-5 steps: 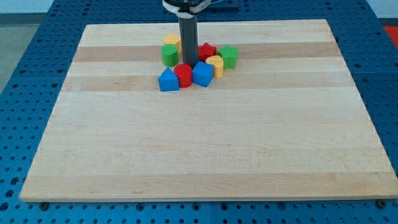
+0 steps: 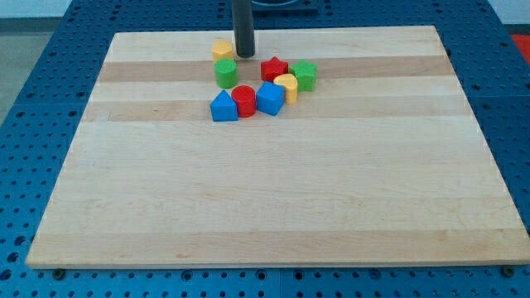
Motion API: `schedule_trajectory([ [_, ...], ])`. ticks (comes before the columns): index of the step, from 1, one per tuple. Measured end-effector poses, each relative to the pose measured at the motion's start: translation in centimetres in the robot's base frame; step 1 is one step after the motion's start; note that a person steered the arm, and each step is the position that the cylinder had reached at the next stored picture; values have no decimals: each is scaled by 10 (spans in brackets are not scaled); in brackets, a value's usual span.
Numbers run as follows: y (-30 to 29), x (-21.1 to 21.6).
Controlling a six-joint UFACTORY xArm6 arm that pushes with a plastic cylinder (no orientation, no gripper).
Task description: Move the green circle into the red circle
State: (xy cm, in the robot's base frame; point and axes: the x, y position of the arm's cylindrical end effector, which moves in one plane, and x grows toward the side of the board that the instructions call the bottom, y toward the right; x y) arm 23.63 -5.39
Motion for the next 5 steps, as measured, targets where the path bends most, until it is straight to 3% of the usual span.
schedule_trajectory([
  [1, -38, -41],
  [2, -61, -33],
  [4, -58, 4],
  [5, -37, 58],
])
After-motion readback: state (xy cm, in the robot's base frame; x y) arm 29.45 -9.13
